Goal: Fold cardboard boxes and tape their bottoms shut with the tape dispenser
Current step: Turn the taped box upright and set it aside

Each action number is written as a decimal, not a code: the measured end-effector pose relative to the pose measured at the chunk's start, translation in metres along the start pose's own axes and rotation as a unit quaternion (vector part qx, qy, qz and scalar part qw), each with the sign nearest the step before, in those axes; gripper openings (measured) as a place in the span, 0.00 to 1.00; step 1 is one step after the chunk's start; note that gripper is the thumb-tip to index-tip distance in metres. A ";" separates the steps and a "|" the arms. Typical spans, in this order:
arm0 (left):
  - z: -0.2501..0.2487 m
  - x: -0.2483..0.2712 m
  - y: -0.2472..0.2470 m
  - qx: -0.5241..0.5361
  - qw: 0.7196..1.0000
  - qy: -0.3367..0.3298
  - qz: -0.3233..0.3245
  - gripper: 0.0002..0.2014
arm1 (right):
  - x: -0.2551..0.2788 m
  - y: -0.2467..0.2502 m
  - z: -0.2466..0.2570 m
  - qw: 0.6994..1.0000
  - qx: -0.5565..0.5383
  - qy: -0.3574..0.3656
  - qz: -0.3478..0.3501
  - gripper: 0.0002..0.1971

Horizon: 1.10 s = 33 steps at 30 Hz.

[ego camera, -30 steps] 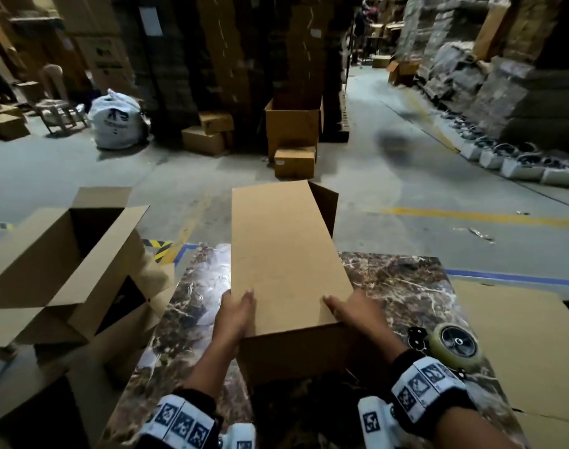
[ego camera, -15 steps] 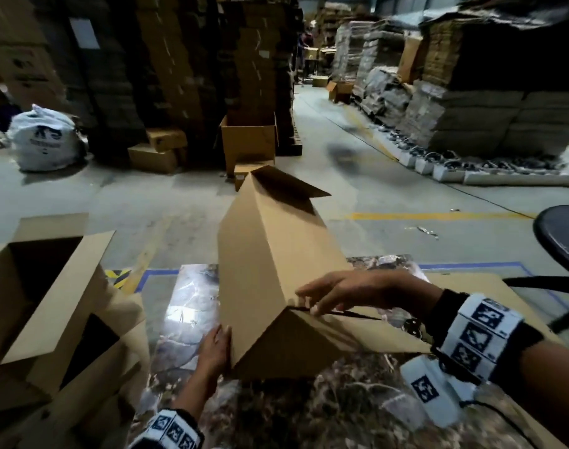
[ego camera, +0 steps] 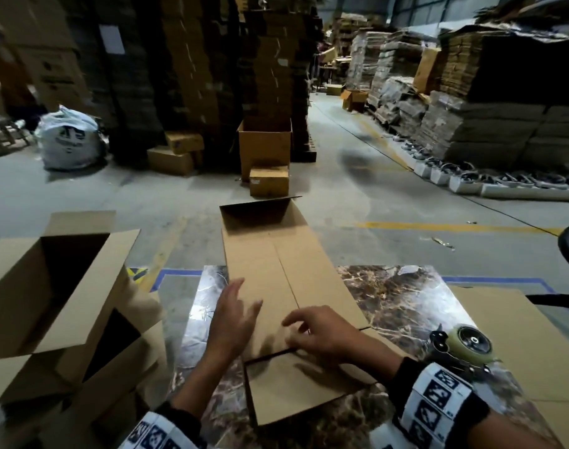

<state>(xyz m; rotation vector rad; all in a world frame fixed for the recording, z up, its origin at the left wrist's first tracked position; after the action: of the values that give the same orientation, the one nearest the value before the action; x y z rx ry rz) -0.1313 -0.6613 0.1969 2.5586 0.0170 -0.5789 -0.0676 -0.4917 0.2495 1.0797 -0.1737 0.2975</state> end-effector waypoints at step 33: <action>-0.143 -0.077 -0.004 -0.334 0.878 -0.203 0.275 0.29 | -0.008 0.152 -0.169 0.938 -0.233 -0.175 -0.187 0.20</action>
<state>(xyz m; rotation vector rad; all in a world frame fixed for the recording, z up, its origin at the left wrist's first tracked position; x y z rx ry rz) -0.1450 -0.5807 0.3375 1.6249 -0.5447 -0.7092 -0.1250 -0.2767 0.2962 0.6631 -0.3324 -0.2752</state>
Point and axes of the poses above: each hand's wrist, its own x-axis away from the middle knuckle, its own y-axis out of the back of the hand, z = x × y, the point moved 9 cm from there along -x, towards the middle knuckle, and after that the axes turned 12 degrees about -y, right-handed, at the moved point
